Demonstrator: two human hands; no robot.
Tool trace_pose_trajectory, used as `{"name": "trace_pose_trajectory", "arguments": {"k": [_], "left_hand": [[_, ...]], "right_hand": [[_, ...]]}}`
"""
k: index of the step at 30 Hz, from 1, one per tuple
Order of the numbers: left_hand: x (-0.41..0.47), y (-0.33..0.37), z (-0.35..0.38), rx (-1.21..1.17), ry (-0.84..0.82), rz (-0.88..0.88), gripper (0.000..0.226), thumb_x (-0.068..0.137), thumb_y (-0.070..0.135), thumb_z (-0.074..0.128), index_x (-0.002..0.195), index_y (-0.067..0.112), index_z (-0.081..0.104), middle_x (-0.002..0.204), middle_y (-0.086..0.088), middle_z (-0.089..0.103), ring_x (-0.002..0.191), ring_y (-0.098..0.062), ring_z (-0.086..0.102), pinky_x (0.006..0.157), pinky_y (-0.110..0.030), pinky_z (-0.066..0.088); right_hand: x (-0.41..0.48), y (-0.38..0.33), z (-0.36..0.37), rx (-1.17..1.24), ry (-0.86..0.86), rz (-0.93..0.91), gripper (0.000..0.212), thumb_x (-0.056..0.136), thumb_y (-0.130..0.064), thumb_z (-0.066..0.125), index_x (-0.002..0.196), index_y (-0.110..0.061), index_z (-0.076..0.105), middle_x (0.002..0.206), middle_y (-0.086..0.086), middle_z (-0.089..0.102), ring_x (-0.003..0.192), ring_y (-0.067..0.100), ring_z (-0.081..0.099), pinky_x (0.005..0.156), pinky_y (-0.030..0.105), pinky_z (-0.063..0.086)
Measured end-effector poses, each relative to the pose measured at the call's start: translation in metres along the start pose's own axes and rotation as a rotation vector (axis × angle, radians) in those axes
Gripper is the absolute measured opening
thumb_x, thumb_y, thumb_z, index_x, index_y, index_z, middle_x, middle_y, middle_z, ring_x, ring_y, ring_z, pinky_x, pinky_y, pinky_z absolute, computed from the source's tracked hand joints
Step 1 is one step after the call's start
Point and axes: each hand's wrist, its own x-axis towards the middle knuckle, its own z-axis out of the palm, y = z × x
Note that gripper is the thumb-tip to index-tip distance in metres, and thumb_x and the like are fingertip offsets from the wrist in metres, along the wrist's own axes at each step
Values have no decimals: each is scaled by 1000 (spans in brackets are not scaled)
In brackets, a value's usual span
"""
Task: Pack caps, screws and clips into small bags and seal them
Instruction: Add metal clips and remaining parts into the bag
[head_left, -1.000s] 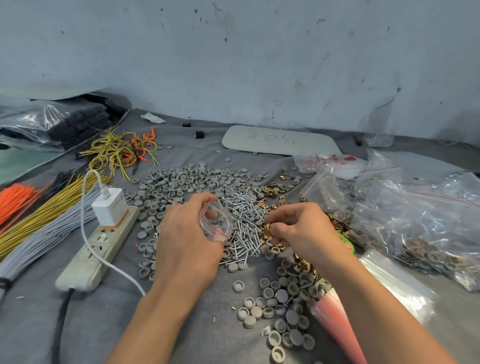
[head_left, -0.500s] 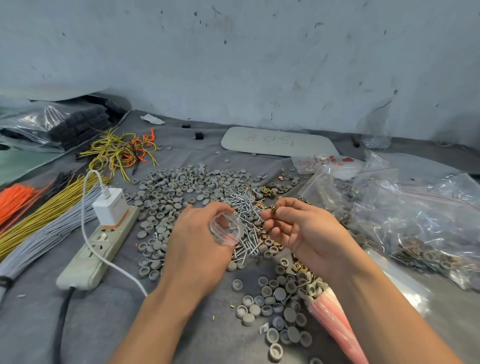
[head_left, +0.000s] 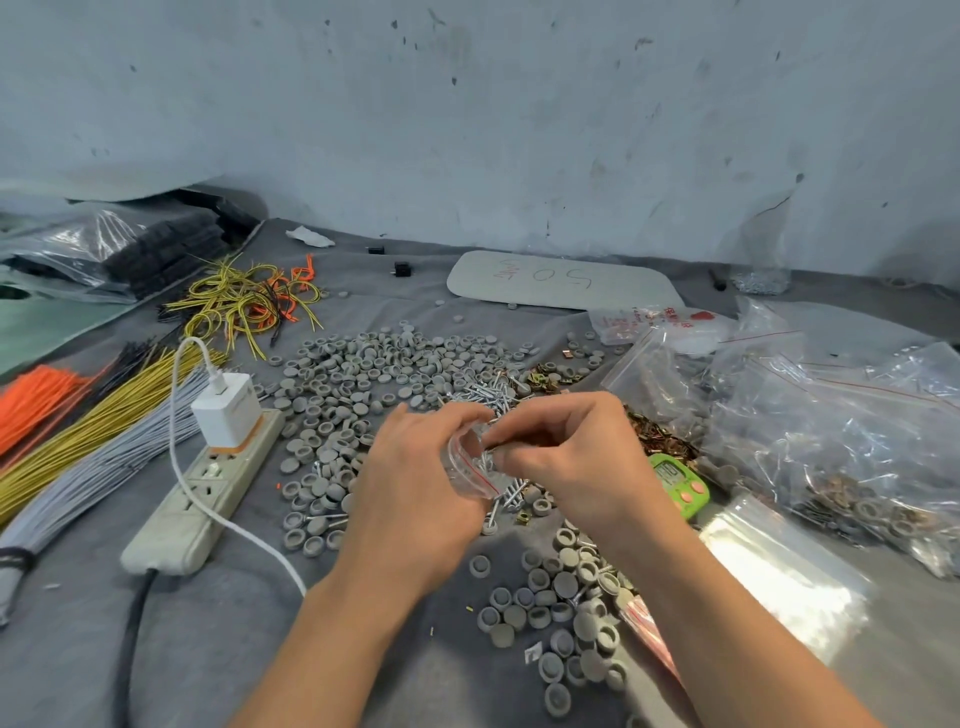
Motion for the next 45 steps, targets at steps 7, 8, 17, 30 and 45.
{"name": "trace_pose_trajectory", "arguments": {"k": [7,8,17,30,45], "left_hand": [[-2,4,-3,-158,-3,-24,59,67,18,76,116,46,58,100,36,64,93,3,60,97,-35,50],[-2,2,-3,-178,2,-69,62,67,17,80,115,50,57,99,31,67,92,0,62,90,-34,53],[-2,-13,-6,-234,191,-234,68,68,20,89,117,51,53,94,31,68,86,10,63,71,-20,48],[-2,-15,4,55,-5,-160,87,66,11,84,130,54,43,102,12,56,96,-13,53,78,-27,38],[-3,-7,10,-61,-36,-123,84,66,21,87,126,60,43,104,13,63,96,-12,62,81,-36,52]], "right_hand": [[-2,-1,18,-48,7,-53,32,80,10,77,88,-20,85,82,-8,80,79,5,76,74,17,58],[-2,-2,17,10,3,-53,32,81,11,76,91,-18,85,85,-6,81,83,7,77,77,19,59],[2,17,-6,-804,-126,215,26,87,-11,73,81,-35,80,86,-17,76,81,7,71,82,29,62],[0,21,0,-790,-1,217,36,87,-2,64,86,-35,79,83,-12,76,77,12,72,73,26,59],[-4,-4,-4,6,188,48,22,85,-2,79,93,-22,81,83,-6,80,49,12,66,52,24,54]]}}
